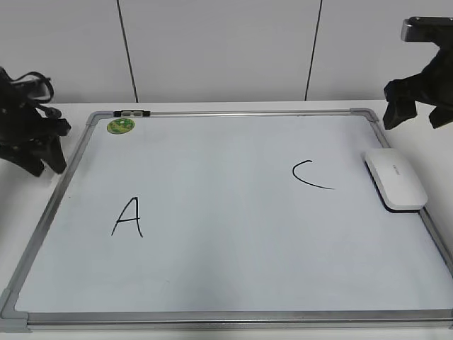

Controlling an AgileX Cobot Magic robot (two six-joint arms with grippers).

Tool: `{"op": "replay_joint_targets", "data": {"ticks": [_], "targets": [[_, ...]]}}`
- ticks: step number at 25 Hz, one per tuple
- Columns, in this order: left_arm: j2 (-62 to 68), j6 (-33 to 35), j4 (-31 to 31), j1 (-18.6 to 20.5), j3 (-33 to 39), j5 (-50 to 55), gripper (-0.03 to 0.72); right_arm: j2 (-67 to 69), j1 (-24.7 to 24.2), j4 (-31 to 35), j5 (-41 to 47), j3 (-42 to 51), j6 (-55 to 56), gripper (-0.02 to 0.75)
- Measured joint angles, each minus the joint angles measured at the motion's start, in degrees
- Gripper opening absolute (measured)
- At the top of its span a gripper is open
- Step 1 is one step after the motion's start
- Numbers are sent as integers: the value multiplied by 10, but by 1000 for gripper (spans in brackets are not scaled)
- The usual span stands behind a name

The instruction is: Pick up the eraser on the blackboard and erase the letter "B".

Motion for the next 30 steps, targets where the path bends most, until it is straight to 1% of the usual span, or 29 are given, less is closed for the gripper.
{"op": "replay_joint_targets", "data": {"ticks": [2, 4, 8, 16, 20, 24, 30], "targets": [[-11, 0, 2, 0, -24, 27, 384, -9, 0, 0, 13, 0, 0, 615], [-29, 0, 3, 0, -42, 54, 407, -20, 0, 1, 23, 0, -1, 613], [-80, 1, 3, 0, -57, 85, 417, -55, 0, 10, 56, 0, -11, 599], [-185, -11, 5, 0, -51, 95, 418, -131, 0, 16, 143, 0, -31, 594], [-269, -14, 5, 0, -6, 97, 419, -181, 0, 36, 157, 8, -33, 594], [-361, -16, 5, 0, 75, 101, 419, -235, 0, 52, 168, 30, -40, 594], [-483, -16, 5, 0, 186, 102, 419, -334, 0, 55, 176, 84, -46, 594]]}}
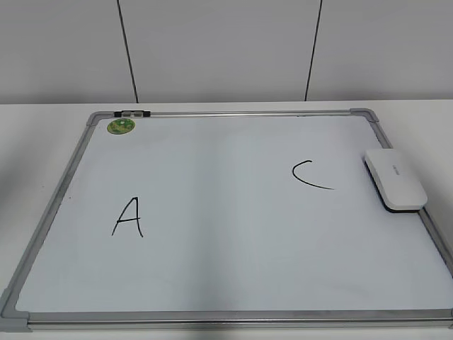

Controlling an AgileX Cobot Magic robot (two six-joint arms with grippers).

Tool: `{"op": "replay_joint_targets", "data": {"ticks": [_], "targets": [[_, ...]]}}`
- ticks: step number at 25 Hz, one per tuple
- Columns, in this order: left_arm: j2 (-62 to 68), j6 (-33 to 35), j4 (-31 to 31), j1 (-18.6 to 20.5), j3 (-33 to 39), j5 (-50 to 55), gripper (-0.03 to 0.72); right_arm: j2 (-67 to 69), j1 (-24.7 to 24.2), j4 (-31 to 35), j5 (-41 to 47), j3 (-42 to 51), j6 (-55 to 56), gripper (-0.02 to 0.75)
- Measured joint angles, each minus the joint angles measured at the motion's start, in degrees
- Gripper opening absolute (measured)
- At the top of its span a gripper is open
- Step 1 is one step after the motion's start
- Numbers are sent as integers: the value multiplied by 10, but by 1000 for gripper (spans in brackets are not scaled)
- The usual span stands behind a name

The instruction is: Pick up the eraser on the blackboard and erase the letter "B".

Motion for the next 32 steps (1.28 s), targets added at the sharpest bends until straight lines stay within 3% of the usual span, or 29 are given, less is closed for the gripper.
{"op": "replay_joint_targets", "data": {"ticks": [18, 25, 32], "targets": [[-358, 0, 0, 0, 280, -2, 419, -324, 0, -24, 9, 199, -5, 592], [-426, 0, -8, 0, 397, -23, 419, -441, 0, -52, 9, 299, 21, 589], [-486, -1, -1, 0, 449, -31, 412, -535, 0, -92, 14, 397, 50, 585]]}}
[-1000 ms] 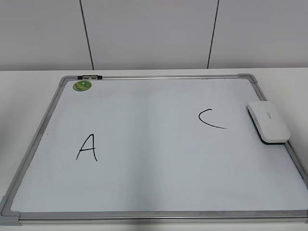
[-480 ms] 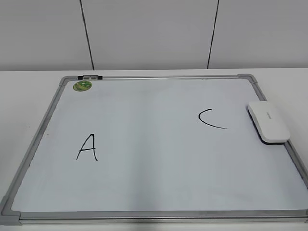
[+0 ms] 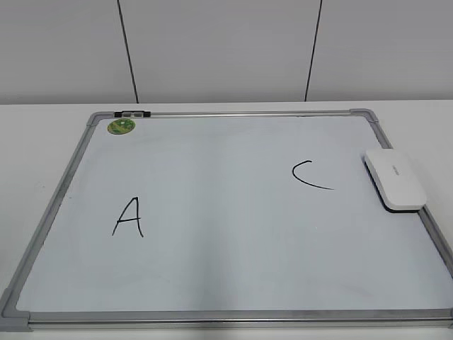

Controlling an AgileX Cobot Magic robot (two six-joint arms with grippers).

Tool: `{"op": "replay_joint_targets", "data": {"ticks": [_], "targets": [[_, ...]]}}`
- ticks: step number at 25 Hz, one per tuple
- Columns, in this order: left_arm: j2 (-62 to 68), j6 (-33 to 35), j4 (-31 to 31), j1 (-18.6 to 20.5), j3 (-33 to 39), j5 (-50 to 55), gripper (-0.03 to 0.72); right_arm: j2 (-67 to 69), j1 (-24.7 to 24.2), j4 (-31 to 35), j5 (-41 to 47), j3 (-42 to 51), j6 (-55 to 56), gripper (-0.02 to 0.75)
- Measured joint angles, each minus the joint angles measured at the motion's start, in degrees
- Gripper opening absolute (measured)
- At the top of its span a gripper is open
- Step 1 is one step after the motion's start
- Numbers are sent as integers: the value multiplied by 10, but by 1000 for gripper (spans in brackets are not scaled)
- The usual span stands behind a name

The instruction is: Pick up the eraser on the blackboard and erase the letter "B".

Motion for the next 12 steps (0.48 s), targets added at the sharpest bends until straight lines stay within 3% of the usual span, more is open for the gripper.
{"op": "replay_joint_targets", "data": {"ticks": [12], "targets": [[-31, 0, 60, 0, 7, -18, 356, -18, 0, -12, 0, 50, 5, 508]]}}
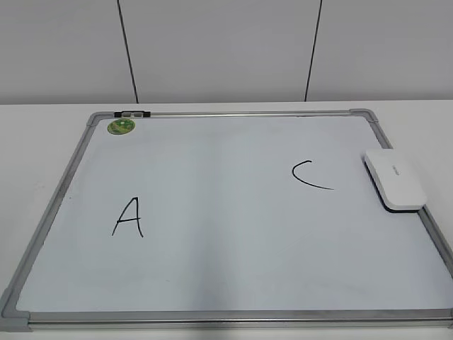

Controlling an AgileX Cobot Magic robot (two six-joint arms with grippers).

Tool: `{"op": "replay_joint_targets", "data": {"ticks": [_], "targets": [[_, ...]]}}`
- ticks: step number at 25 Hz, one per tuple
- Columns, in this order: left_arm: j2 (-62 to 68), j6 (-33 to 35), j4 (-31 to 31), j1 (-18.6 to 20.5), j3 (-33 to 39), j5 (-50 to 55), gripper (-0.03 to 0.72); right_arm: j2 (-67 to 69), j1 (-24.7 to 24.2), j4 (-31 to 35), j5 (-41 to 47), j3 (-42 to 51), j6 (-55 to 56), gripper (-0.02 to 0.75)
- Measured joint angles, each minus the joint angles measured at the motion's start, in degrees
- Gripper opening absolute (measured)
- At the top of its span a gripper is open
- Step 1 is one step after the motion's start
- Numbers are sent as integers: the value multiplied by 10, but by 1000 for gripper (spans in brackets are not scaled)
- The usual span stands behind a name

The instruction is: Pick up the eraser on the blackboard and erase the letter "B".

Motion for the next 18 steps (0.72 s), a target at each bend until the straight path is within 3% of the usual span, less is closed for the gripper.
{"op": "replay_joint_targets", "data": {"ticks": [7, 18], "targets": [[0, 0, 36, 0, 14, -30, 356, -1, 0, 0, 0, 0, 1, 503], [0, 0, 36, 0, 15, -32, 356, -1, 0, 0, 0, 0, 1, 501]]}}
